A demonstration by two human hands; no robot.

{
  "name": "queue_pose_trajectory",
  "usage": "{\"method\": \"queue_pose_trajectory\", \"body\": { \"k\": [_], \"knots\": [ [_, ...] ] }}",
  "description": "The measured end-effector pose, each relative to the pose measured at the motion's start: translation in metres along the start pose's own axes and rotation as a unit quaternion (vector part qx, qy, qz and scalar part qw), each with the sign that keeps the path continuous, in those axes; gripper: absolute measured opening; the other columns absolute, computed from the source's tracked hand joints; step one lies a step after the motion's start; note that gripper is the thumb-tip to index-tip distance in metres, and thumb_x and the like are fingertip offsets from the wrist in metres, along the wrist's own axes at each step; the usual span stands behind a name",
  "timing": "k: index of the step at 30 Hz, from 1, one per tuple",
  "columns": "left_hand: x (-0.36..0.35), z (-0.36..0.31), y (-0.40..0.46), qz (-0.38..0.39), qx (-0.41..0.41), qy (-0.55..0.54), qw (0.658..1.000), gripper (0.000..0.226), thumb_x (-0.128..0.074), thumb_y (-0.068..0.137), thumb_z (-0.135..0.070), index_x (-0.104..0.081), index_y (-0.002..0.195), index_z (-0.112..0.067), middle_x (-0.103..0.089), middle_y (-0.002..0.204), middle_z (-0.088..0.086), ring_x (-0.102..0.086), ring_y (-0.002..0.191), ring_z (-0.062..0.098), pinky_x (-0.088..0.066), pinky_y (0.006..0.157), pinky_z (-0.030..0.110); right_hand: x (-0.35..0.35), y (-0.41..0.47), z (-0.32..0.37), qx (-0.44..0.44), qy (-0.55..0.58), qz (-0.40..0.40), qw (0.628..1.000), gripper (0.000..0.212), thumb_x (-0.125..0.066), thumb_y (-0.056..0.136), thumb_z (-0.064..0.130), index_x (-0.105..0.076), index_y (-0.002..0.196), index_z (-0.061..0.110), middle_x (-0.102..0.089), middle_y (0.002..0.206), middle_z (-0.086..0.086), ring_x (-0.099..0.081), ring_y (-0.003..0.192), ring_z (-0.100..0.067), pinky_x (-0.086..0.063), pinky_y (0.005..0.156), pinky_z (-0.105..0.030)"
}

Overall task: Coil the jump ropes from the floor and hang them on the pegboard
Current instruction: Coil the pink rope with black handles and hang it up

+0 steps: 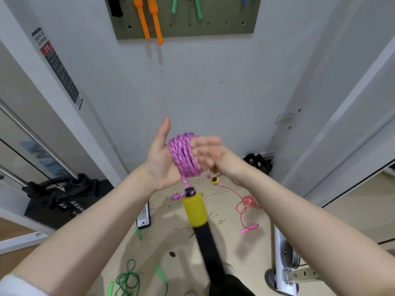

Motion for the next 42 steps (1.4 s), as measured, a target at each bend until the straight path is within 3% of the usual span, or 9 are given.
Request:
{"method": "queue_pose_trajectory", "body": {
  "k": [4, 7, 10, 15, 18, 22, 29, 34, 42],
  "knots": [
    [0.073, -0.023, -0.013, -0.354, -0.097, 0.072, 0.928, 0.09, -0.029, 0.084, -0.07, -0.037, 0.139, 0.002, -0.056, 0.128, 0.019, -0.06, 0.109, 0.024, -0.045, 0.095, 0.03, -0.03, -0.017, -0.011, -0.033, -0.102, 0.123, 0.987, 0.026, -0.039, 0.1, 0.021, -0.052, 0.086, 0.003, -0.039, 0.059, -0.003, -0.036, 0.044, -0.007, -0.033, 0.043, -0.021],
    [0.093, -0.01, -0.019, -0.425, -0.041, 0.13, 0.895, 0.083, -0.019, 0.09, -0.065, -0.03, 0.142, -0.001, -0.047, 0.14, 0.015, -0.051, 0.122, 0.023, -0.038, 0.102, 0.03, -0.024, -0.023, 0.01, -0.008, -0.133, 0.145, 0.98, 0.026, -0.051, 0.095, 0.021, -0.054, 0.091, -0.005, -0.036, 0.054, 0.002, -0.035, 0.042, -0.013, -0.038, 0.042, -0.021],
    [0.088, 0.007, -0.011, -0.41, 0.012, 0.239, 0.88, 0.075, -0.017, 0.092, -0.061, -0.045, 0.134, -0.006, -0.054, 0.131, 0.012, -0.051, 0.122, 0.024, -0.036, 0.105, 0.034, -0.019, -0.033, 0.029, -0.005, -0.089, 0.193, 0.977, 0.016, -0.056, 0.092, 0.012, -0.057, 0.081, 0.0, -0.037, 0.044, 0.007, -0.033, 0.034, -0.008, -0.044, 0.042, -0.02],
    [0.047, 0.026, 0.003, -0.241, 0.137, 0.424, 0.862, 0.099, 0.0, 0.075, -0.078, -0.07, 0.073, -0.008, -0.068, 0.064, 0.01, -0.061, 0.055, 0.015, -0.047, 0.062, 0.024, 0.01, -0.024, 0.049, 0.021, 0.049, 0.118, 0.992, 0.017, -0.058, 0.088, 0.006, -0.056, 0.07, 0.006, -0.04, 0.044, 0.0, -0.032, 0.031, -0.005, -0.04, 0.039, -0.018],
    [0.027, 0.038, 0.004, -0.108, 0.199, 0.346, 0.91, 0.1, -0.011, 0.07, -0.085, -0.069, 0.066, -0.004, -0.061, 0.047, 0.005, -0.052, 0.038, 0.012, -0.039, 0.044, 0.021, 0.016, -0.016, 0.038, 0.034, 0.092, 0.052, 0.994, 0.022, -0.057, 0.088, 0.01, -0.054, 0.066, 0.01, -0.04, 0.052, -0.002, -0.034, 0.037, -0.003, -0.037, 0.042, -0.014],
    [0.017, 0.031, 0.002, 0.024, 0.122, 0.173, 0.977, 0.086, -0.039, 0.077, -0.076, -0.07, 0.095, 0.002, -0.069, 0.064, 0.007, -0.063, 0.054, 0.012, -0.047, 0.072, 0.026, -0.012, -0.01, 0.0, 0.0, 0.14, 0.061, 0.988, 0.029, -0.045, 0.097, 0.022, -0.054, 0.075, 0.005, -0.045, 0.064, -0.015, -0.042, 0.058, -0.02, -0.037, 0.049, -0.016],
    [0.08, -0.005, -0.023, -0.302, -0.105, 0.018, 0.947, 0.07, -0.04, 0.08, -0.059, -0.072, 0.088, 0.003, -0.07, 0.077, 0.011, -0.068, 0.061, 0.013, -0.055, 0.055, 0.018, -0.049, -0.029, -0.044, -0.069, -0.064, 0.215, 0.972, 0.023, -0.043, 0.098, 0.021, -0.065, 0.091, 0.016, -0.049, 0.048, 0.008, -0.044, 0.044, -0.004, -0.036, 0.05, -0.016],
    [0.126, 0.004, -0.046, -0.453, -0.078, 0.061, 0.886, 0.068, -0.029, 0.096, -0.052, -0.046, 0.124, 0.007, -0.063, 0.102, 0.02, -0.069, 0.083, 0.02, -0.055, 0.071, 0.022, -0.052, -0.043, -0.033, -0.074, -0.122, 0.261, 0.955, 0.019, -0.054, 0.092, 0.01, -0.063, 0.108, 0.016, -0.048, 0.047, 0.013, -0.048, 0.047, -0.007, -0.045, 0.054, -0.02],
    [0.067, 0.031, -0.014, -0.248, 0.14, 0.346, 0.894, 0.085, -0.007, 0.085, -0.065, -0.065, 0.077, -0.003, -0.066, 0.06, 0.013, -0.061, 0.048, 0.019, -0.048, 0.051, 0.023, -0.028, -0.03, 0.055, 0.035, 0.004, 0.211, 0.977, 0.015, -0.058, 0.088, 0.002, -0.06, 0.075, 0.01, -0.06, 0.054, -0.003, -0.049, 0.044, -0.012, -0.037, 0.043, -0.019]
  ]
}}
Point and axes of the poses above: each hand's wrist, its own y-axis towards the middle knuckle, its own x-axis out of the back of the hand, z = x × y, the point moved 8 cm from there along y, towards the middle knuckle
